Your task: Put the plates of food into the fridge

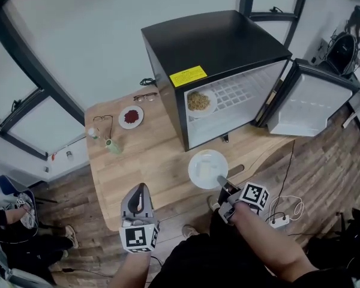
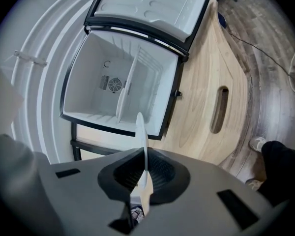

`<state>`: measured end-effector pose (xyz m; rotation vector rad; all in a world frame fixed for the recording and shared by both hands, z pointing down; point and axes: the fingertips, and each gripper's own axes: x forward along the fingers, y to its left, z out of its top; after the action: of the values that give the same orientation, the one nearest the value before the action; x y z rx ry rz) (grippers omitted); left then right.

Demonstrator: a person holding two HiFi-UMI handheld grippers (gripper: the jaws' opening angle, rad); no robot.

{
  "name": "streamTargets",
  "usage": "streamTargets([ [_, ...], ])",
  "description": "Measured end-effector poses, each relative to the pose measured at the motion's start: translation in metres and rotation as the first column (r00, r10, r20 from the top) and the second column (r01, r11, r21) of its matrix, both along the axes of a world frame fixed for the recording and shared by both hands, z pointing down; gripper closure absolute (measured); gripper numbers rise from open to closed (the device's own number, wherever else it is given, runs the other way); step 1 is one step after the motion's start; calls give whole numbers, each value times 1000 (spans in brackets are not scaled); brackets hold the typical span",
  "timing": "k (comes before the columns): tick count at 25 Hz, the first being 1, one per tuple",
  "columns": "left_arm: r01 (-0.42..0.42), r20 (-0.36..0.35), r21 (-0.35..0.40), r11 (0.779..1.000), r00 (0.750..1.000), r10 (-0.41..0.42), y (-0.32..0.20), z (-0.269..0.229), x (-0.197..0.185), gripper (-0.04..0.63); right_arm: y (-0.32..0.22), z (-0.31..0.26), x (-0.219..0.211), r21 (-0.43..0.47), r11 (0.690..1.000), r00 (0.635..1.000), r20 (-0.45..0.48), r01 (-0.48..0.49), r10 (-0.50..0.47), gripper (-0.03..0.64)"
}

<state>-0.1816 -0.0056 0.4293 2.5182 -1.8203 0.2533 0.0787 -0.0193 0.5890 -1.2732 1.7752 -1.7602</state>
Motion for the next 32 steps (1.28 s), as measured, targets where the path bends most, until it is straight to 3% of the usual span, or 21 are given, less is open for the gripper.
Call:
streamTargets([
  [20,-14,10,95,995,1000,13,-87,-51,62,592,-96,-73,93,116,991,997,25,-72,70,586],
  [32,88,28,132,987,995,-93,-143,-60,64,592,-179,-84,134,135,988,997,45,-70,64,586],
])
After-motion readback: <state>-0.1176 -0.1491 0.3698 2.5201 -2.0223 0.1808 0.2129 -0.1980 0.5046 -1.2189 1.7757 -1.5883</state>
